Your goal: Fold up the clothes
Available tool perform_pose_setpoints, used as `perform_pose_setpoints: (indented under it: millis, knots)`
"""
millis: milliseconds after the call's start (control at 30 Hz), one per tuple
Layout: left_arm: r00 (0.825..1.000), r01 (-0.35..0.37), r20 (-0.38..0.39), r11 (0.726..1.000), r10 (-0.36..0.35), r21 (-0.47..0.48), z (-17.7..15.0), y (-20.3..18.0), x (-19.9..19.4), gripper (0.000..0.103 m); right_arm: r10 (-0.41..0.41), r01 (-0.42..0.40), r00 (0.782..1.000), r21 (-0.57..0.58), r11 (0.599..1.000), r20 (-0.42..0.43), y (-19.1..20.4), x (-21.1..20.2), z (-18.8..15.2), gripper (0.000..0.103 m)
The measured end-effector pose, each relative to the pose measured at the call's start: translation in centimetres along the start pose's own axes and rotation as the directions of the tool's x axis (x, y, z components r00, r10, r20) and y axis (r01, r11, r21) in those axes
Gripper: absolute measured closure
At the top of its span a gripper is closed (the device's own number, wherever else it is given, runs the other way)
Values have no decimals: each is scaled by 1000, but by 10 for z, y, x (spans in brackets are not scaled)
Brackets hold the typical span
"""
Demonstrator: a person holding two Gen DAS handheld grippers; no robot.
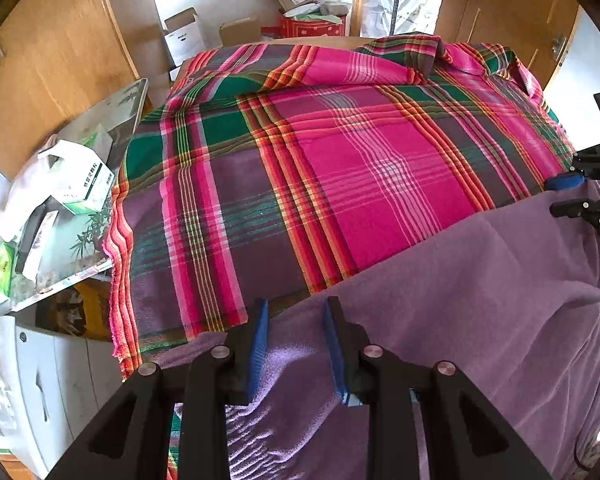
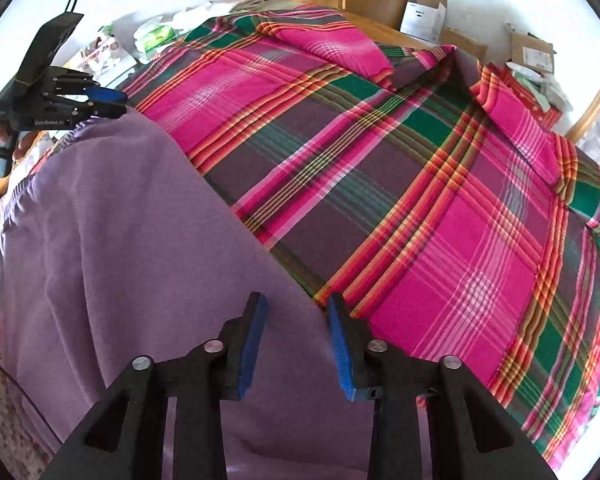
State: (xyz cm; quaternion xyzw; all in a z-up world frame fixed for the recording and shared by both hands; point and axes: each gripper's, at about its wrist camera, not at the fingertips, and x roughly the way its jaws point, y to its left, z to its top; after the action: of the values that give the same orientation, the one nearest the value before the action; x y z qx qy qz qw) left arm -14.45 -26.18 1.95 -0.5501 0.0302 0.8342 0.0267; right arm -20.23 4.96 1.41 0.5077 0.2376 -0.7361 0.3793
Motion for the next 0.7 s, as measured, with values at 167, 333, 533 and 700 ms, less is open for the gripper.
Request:
perform_pose_setpoints:
  millis: [167, 333, 533, 700]
  knots:
    - [1000, -21, 0, 999, 21, 47, 0, -11, -2, 100, -54, 54, 999, -29, 998, 1, 11, -2, 3, 97]
    - [998, -42, 39, 999, 42, 10, 1, -7, -12, 101, -96, 94, 993, 23, 995, 71, 6, -15, 8, 97]
    - [992, -78, 95, 995, 83, -55, 11, 5, -20, 101, -163, 154, 977, 73, 985, 135, 1, -25, 19, 97]
    - [991, -82, 99, 991, 92, -101, 19, 18, -16, 102, -212, 198, 967, 110, 974, 138, -9, -16, 36, 97]
